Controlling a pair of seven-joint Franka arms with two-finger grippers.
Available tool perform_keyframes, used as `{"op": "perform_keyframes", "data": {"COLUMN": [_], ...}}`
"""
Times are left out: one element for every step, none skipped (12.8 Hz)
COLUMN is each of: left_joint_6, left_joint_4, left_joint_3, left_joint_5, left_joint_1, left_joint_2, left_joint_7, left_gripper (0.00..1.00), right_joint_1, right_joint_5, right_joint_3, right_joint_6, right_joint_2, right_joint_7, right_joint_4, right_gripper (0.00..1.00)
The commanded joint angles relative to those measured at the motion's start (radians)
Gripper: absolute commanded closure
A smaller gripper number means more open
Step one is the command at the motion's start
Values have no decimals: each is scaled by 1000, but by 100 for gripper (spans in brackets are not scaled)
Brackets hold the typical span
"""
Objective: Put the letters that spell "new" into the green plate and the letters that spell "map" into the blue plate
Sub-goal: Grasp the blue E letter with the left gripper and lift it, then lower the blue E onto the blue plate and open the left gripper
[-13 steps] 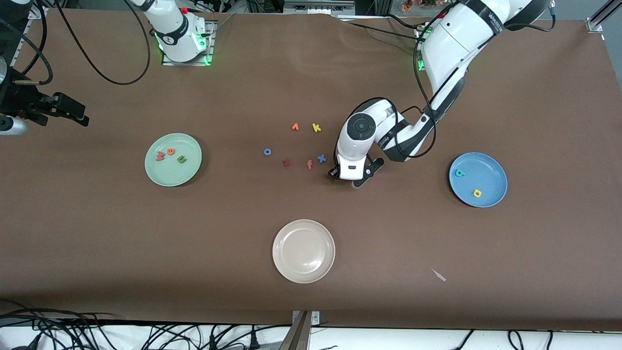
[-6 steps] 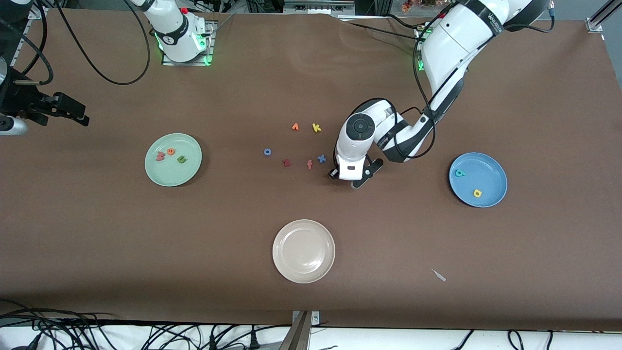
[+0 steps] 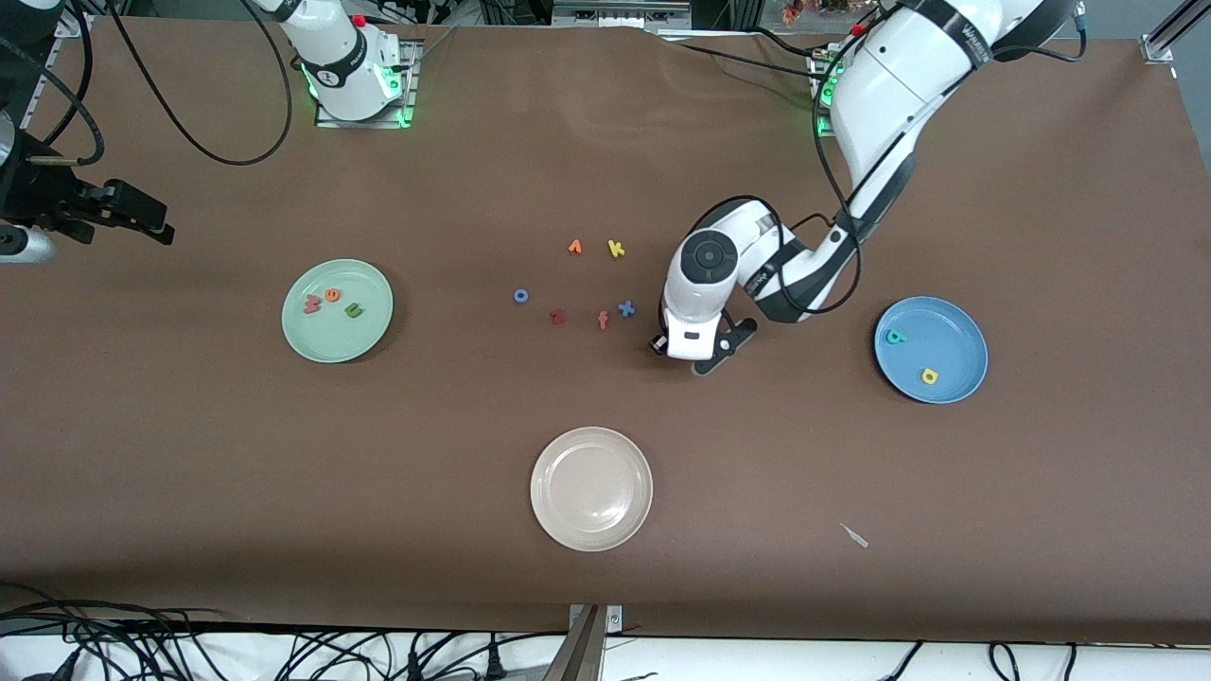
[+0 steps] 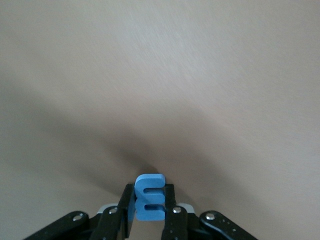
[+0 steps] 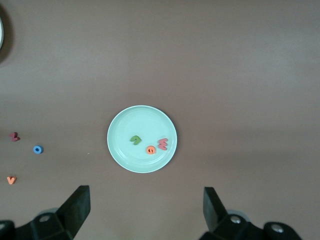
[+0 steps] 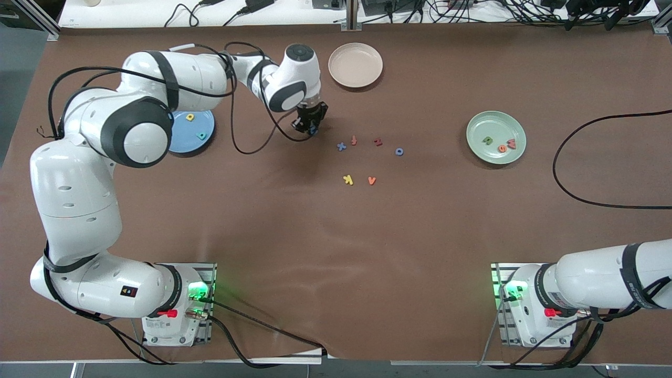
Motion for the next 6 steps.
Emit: {"op": "perform_keyframes", "data": {"left_joint_6": [-190, -259, -334, -396, -440, -476], "left_joint_4": [21, 23, 24, 24, 26, 26], "left_joint_3": [-110, -138, -152, -152, -154, -154], "left_joint_5": [-14, -14, -14, -14, -16, -16], "left_joint_1": [155, 215, 259, 302, 344, 385], "left_joint_2": [-43, -48, -59, -82, -94, -112], "left_joint_7": [243, 347, 475, 606, 727, 825], "left_gripper": [97, 97, 97, 97, 97, 97], "right_joint_1": [-16, -16, -16, -16, -16, -16], "right_joint_5": [-12, -12, -12, -12, -12, -12], "right_joint_3": [13, 13, 13, 14, 15, 15], "right_joint_6": [-6, -6, -6, -6, -6, -6], "right_joint_2": [-15, -15, -15, -15, -15, -15], "right_joint_7": [-10, -8, -8, -8, -8, -8], "right_joint_4": [-13, -13, -13, -13, -13, -13], "right_gripper": [0, 0, 0, 0, 0, 0]}}
